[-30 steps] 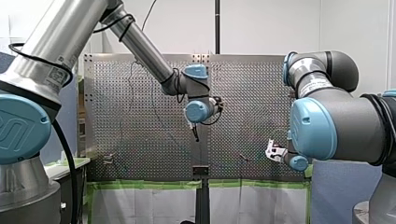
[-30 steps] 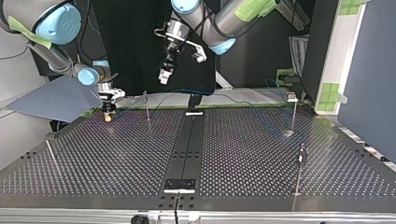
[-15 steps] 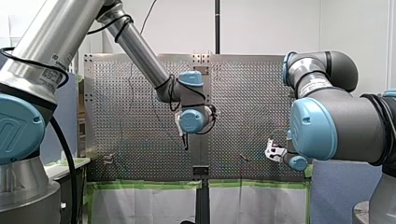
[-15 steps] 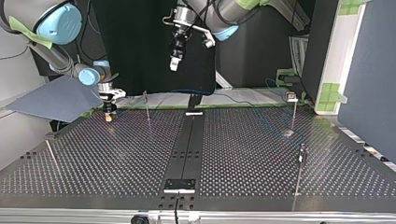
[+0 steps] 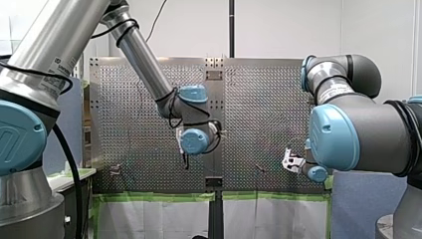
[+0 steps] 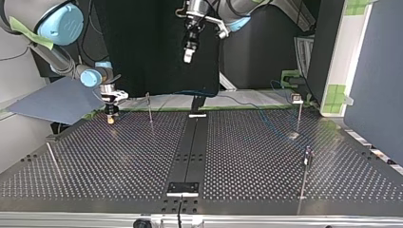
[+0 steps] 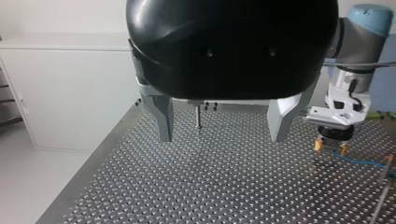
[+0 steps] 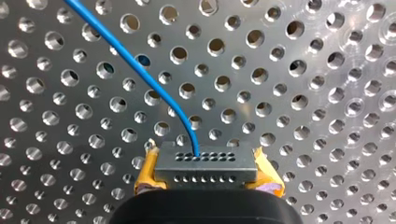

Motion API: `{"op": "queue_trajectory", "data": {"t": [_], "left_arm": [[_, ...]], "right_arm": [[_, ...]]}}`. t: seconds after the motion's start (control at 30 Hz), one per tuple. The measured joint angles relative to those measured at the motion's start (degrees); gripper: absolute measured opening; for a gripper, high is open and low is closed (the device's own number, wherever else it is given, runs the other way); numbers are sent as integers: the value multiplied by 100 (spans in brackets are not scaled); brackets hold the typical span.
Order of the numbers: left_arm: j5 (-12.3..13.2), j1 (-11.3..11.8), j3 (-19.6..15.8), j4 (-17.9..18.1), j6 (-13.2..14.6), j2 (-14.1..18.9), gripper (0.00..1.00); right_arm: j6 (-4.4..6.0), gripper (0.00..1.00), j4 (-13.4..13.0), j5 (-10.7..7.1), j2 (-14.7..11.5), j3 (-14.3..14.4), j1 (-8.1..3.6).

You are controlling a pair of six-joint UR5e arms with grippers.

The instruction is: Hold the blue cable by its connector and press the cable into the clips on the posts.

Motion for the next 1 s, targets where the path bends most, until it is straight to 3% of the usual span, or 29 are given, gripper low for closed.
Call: {"op": "queue_trajectory", "data": {"t": [0.23, 0.47, 0.7, 0.83, 1.0], "left_arm": [[110, 5, -332, 175, -25, -7, 99], [487, 38, -763, 262, -297, -10, 99], [665, 80, -1105, 341, -477, -10, 99], [652, 107, -1295, 389, -590, -10, 99], [452, 120, -1538, 386, -655, -10, 99]], "right_arm": [[-4, 0, 13, 4, 2, 0, 9], [-2, 0, 12, 4, 3, 1, 13], [0, 0, 6, -6, 8, 0, 14], [0, 0, 1, -14, 8, 0, 21], [-3, 0, -4, -26, 8, 0, 54]]}}
